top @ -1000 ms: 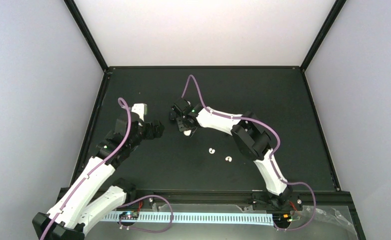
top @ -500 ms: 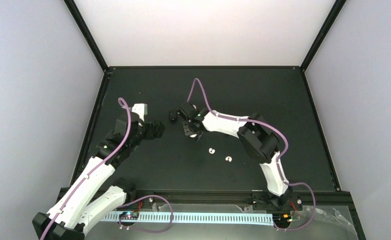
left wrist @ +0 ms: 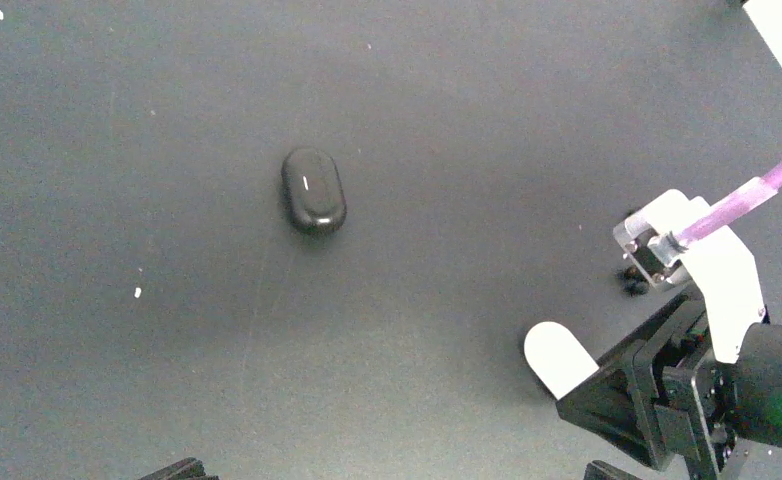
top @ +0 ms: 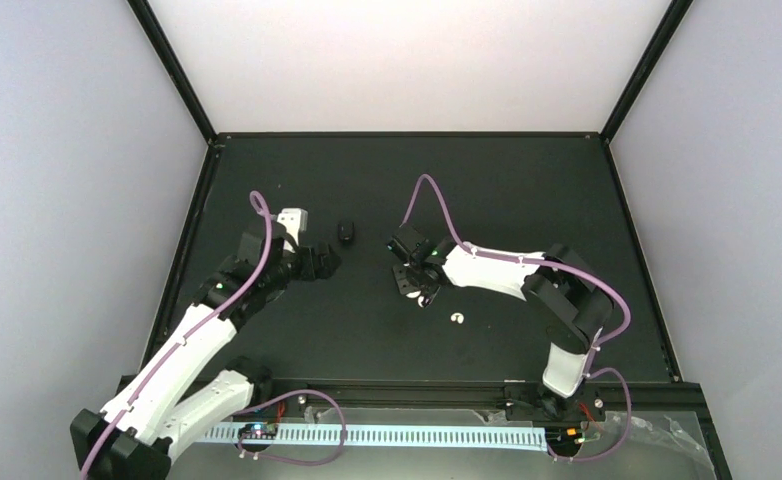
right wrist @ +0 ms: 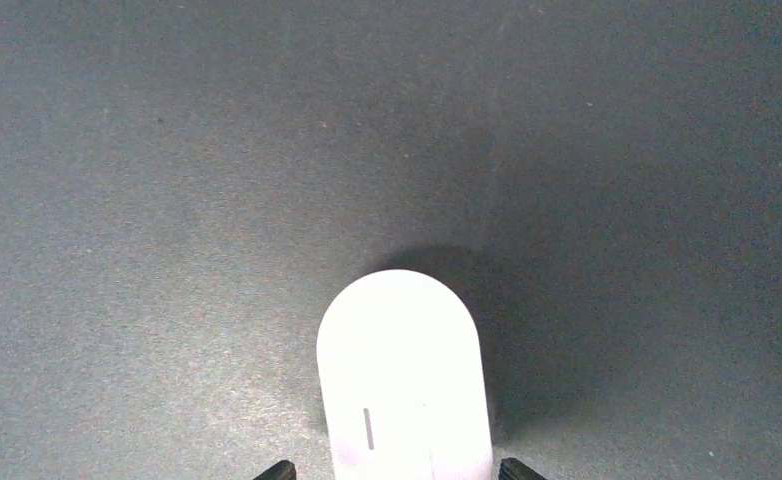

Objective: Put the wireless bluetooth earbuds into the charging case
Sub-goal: Move the charging case to the center of the board.

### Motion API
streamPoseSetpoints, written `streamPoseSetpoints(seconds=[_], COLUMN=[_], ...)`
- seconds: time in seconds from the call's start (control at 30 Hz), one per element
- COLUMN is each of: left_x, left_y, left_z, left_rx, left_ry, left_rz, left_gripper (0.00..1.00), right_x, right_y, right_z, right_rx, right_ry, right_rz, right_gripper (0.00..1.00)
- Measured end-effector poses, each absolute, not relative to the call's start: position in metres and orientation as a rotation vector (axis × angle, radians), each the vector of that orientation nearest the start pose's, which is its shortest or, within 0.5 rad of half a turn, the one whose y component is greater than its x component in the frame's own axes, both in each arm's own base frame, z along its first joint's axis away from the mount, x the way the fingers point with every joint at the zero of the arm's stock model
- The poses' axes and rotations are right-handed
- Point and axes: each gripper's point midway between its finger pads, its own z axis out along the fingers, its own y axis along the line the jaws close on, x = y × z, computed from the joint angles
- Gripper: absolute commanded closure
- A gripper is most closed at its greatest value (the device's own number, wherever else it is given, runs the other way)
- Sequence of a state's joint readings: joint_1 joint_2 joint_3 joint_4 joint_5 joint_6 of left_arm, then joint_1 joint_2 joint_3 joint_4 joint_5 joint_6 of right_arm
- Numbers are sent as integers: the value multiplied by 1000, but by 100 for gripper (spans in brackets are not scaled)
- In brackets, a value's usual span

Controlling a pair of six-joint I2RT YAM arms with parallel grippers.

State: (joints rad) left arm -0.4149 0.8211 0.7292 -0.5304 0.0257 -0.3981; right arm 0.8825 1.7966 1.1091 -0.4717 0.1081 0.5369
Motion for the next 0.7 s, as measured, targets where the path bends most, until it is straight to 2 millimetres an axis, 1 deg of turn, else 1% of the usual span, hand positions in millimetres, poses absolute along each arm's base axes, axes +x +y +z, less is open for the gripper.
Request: streamPoseSetpoints(seconds=[0.1, 0.17, 0.3, 0.37, 0.47, 0.57, 0.63, 0.7], left_x=[263, 262, 260, 259, 258, 257, 256, 254], left_y=[-125, -127, -131, -133, -134, -139, -145, -153], left_z=[191, 189, 190, 190, 190, 191, 191, 187], left_rx=[40, 41, 43, 45, 51, 74, 114, 175], left_ry=[2274, 2287, 2290, 2293, 2293, 2291, 2290, 2304], left_rz=[-493, -505, -540, -549, -560, -584, -606, -618], left_gripper=[1, 1, 1, 1, 1, 1, 1, 1], right_x=[272, 272, 274, 272, 266, 266, 267, 269], right_y=[304, 306, 318, 323, 330, 332, 329, 317], right_z=[39, 40, 44, 44, 44, 46, 54, 72], right_rx=[-454, -466, -473, -471, -457, -429, -405, -376], right_ry=[2703, 2701, 2701, 2712, 2736, 2743, 2728, 2688], right_rz=[281, 290, 344, 387, 455, 483, 493, 501], right_gripper=[46, 44, 42, 42, 39, 34, 31, 27])
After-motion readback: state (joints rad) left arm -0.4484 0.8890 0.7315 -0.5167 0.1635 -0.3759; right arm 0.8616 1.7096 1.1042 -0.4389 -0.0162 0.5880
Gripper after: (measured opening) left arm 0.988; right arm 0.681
